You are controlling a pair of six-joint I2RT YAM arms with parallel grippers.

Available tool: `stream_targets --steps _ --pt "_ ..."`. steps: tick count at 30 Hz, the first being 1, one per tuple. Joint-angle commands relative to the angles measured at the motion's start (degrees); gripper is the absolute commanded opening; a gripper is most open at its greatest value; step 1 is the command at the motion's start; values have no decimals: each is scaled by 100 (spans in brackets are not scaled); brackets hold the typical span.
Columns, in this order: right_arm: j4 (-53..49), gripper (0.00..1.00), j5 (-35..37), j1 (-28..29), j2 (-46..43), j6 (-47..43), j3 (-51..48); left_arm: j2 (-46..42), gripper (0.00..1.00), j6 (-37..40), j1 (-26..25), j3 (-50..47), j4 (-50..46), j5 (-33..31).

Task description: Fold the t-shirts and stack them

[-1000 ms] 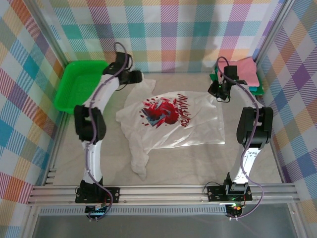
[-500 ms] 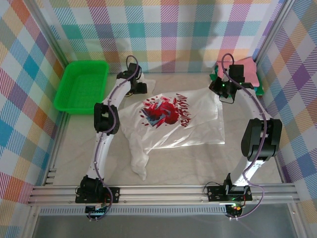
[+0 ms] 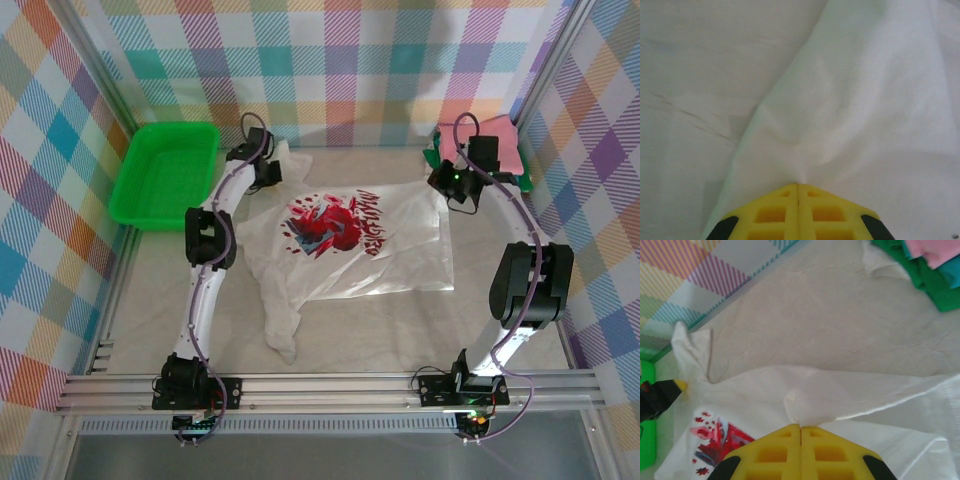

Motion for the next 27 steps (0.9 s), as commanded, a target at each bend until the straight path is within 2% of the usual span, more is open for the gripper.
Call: stream_targets --steps 1,7,11,12,13,14,16,17,19,21,22,24,27 --pt "-118 0 208 -29 238 -150 294 116 0 -304 444 101 197 -284" --pt "-73 0 7 -11 694 -86 777 249 0 -614 771 314 678 -208" --pt "31 0 -189 50 1084 -67 1213 409 0 -674 779 884 974 206" --pt "119 3 -240 75 1198 -84 1333 377 0 -716 771 925 1066 341" --pt "122 19 -320 88 1358 -91 1552 310 5 -749 763 935 1162 510" --pt "36 25 -485 99 1569 -115 1875 217 9 -781 742 935 1212 604" --pt "-276 31 -724 110 1937 -127 2590 -38 11 -772 695 937 1136 624" --pt "-454 35 -759 138 2056 -129 2903 -210 18 -752 676 928 1028 662" --pt "-560 41 -625 184 2029 -136 3112 -594 40 -654 613 875 835 753" --pt "-551 46 -459 219 1799 -151 2959 -1028 57 -521 526 792 594 776" --pt "-576 47 -398 214 1636 -106 2781 -1268 60 -469 472 723 462 792" --pt "-471 49 -249 218 1196 12 2167 -1820 60 -421 328 364 345 786" --pt "104 50 23 224 247 276 621 -2996 61 -369 -32 -903 534 747"
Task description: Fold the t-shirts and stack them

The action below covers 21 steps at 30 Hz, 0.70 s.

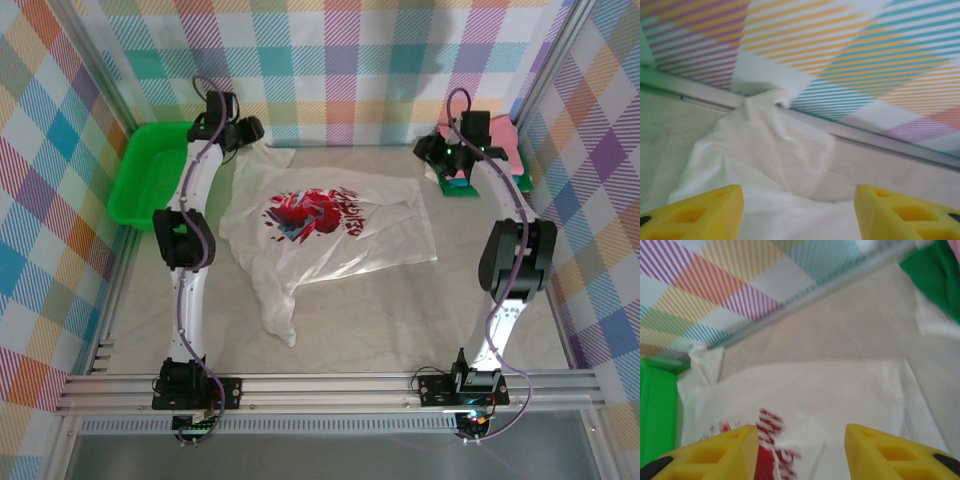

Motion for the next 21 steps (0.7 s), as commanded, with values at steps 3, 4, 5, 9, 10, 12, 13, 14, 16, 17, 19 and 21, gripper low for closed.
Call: stream_targets --steps 3,4,5,9,10,12,13,14,16,17,19,21 --pt "488 51 358 42 -1594 382 -2317 -2865 60 135 -960 -2695 410 -442" --pt "492 51 391 46 -1855 377 -2734 -3517 60 7 -1202 -3590 644 -742" --pt "477 51 444 48 -2092 357 -3123 -4160 60 -144 -1433 -4513 914 -1022" --pt "181 51 562 50 -2639 235 -4079 -6077 58 -1061 -2058 -7293 1199 -1813" --pt "44 52 586 47 -2686 185 -4215 -6399 59 -1300 -2098 -7728 886 -1861" --pt "-168 54 591 40 -2708 88 -4390 -6834 59 -1645 -2171 -8420 151 -1871" --pt "-255 55 605 10 -2710 2 -4434 -7057 60 -1782 -2214 -8772 -119 -1791" --pt "-269 57 607 -41 -2710 -82 -4484 -7224 61 -1926 -2273 -9118 -256 -1666" --pt "-245 60 627 -133 -2636 -143 -4504 -7414 64 -2088 -2393 -9685 -212 -1278" --pt "-247 60 569 -136 -2508 -208 -4448 -7454 64 -2134 -2466 -9947 -54 -1075" --pt "-225 60 480 -134 -2279 -272 -4337 -7452 71 -2169 -2592 -10332 381 -761" --pt "-171 60 602 -152 -2093 -276 -4276 -7323 73 -2197 -2628 -10553 884 -423"
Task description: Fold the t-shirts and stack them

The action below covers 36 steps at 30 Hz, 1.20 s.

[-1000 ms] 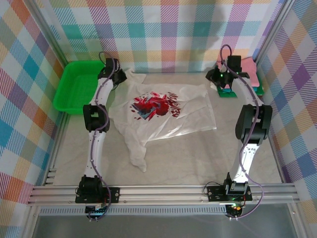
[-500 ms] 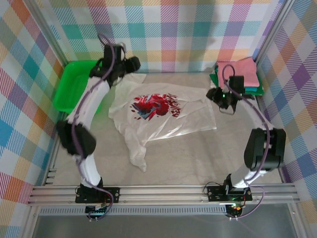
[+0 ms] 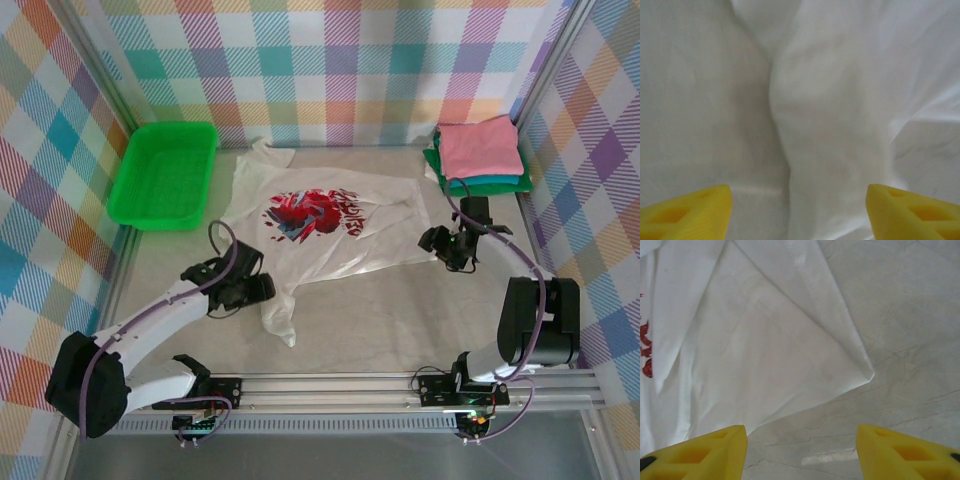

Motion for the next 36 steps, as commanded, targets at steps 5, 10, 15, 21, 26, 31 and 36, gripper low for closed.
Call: stream_targets --steps 5,10,15,21,26,31,36 --pt "206 61 97 -113 851 -196 564 483 65 -279 -297 -182 1146 604" --pt "295 56 -31 -114 1535 -265 915 598 36 -316 -290 -370 1230 219" --pt "527 37 -244 -126 1820 -233 933 322 7 -342 -161 -429 918 -117" --pt "625 13 -345 -149 1743 -147 675 -251 0 -346 330 -365 200 -194" --pt "654 0 -716 -325 1136 96 322 -962 0 -211 701 101 -686 -180" --pt "-20 0 -670 -452 -129 176 303 -1341 0 84 1145 849 -1644 -217" --pt "-799 0 -525 -606 -1011 135 592 -1285 0 472 1740 1444 -2219 13"
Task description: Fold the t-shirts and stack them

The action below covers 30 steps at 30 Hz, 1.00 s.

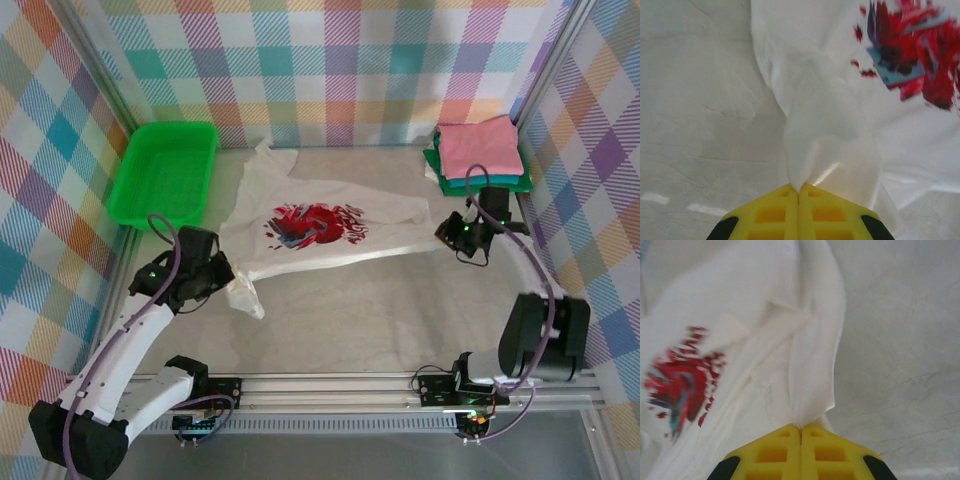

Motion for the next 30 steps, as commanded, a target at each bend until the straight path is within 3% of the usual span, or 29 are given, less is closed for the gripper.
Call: stream_targets --steps 1,5,9,11,12,13,14,15,18,20,23,27,30 --pt "-732 0 89 -144 -374 9 206 59 0 429 300 343 -877 33" --pt "-994 0 18 -156 -592 -2 -183 56 0 646 370 183 -1059 38" --pt "-1274 1 -223 -151 -781 51 -738 74 0 845 361 54 -1043 731" --pt "-1458 19 -171 -158 -1034 95 -948 97 5 779 361 68 -1263 858" --pt "-1613 26 -146 -157 -1131 99 -951 110 8 822 361 95 -1350 978" --pt "-1783 26 -123 -155 -1266 97 -910 111 16 857 361 144 -1478 1201" --pt "-1901 27 -67 -151 -1434 95 -847 69 30 910 361 177 -1508 1542" --pt "-2000 30 17 -156 -1564 87 -768 -11 36 917 360 195 -1508 1841" --pt "-2167 33 148 -150 -1650 22 -389 -349 39 988 360 400 -1363 2304" --pt "-1954 34 -50 -106 -1430 -19 -231 -512 44 996 361 504 -1057 2084" --pt "-1501 39 -80 161 -802 -14 3 -162 42 1028 361 423 -251 1779" --pt "-573 43 274 254 162 155 250 1368 34 883 261 211 1336 2059" --pt "-273 44 230 217 1088 93 715 2186 30 1156 -203 518 1726 1315"
